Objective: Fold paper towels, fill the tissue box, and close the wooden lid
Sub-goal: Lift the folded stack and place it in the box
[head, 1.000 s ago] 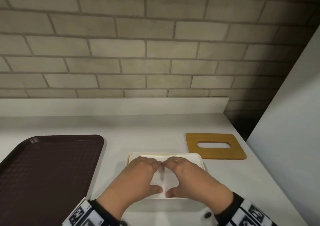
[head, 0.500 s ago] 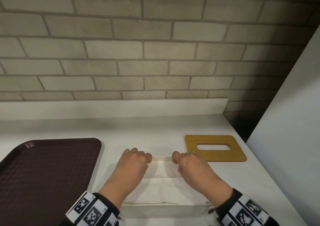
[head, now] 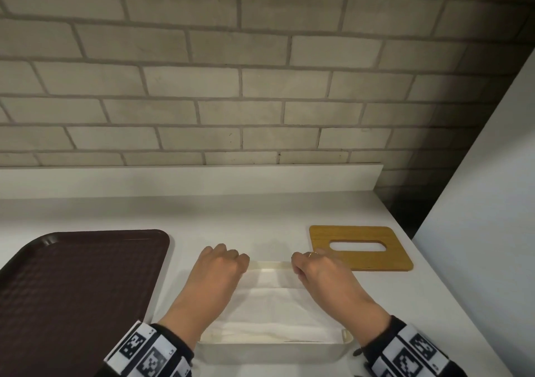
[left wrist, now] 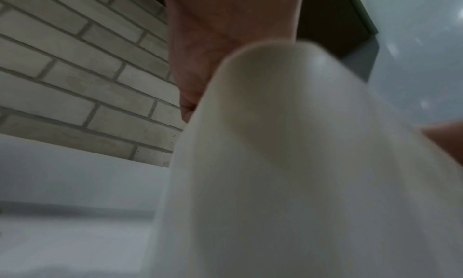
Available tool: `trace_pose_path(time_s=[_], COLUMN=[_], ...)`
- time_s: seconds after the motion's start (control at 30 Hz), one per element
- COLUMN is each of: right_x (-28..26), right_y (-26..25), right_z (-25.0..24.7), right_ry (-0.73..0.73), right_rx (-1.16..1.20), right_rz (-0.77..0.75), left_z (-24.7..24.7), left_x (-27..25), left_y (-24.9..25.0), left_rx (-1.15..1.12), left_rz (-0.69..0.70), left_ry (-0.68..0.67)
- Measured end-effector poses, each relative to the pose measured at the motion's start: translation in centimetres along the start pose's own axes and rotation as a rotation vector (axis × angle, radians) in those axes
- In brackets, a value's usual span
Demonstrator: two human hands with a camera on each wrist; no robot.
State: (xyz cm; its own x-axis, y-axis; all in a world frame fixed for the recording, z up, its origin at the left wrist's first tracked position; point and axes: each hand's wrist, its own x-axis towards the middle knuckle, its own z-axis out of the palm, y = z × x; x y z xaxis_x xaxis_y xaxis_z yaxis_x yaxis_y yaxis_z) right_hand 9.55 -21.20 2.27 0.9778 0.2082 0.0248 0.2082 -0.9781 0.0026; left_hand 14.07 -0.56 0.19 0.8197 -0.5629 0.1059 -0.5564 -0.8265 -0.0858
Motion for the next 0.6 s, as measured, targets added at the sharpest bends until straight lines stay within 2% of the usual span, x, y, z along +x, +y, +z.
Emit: trace_pose_path(time_s=[0.07, 0.2, 0.27, 0.37, 0.6], right_x=[-0.2, -0.9, -1.1, -0.7, -1.2], right_y=[-0.2, -1.6, -2.3, -2.7, -0.9], right_z=[-0.1, -1.0, -1.1, -0.6, 0.4], right_ry=[0.051, -0.015, -0.057, -0.165, -0.451], right_rx=[-0.003, 0.287, 0.419, 0.474, 0.378], right_rz=[-0.008, -0.084, -0.14, -0.155, -0.098], left_z=[-0.2, -1.6, -2.2, -2.8, -2.5], left_x=[-0.4, -1.1, -1.3, -1.5, -1.9], left_y=[0.6, 1.8, 2.3, 2.3, 2.1], left_rx=[-0.019, -0.227, -0.381, -0.472, -0.357], left_rz=[0.006, 0.029, 0.012, 0.006, -0.087], left_ry=[-0.018, 0.033, -0.085, -0.203, -0.455])
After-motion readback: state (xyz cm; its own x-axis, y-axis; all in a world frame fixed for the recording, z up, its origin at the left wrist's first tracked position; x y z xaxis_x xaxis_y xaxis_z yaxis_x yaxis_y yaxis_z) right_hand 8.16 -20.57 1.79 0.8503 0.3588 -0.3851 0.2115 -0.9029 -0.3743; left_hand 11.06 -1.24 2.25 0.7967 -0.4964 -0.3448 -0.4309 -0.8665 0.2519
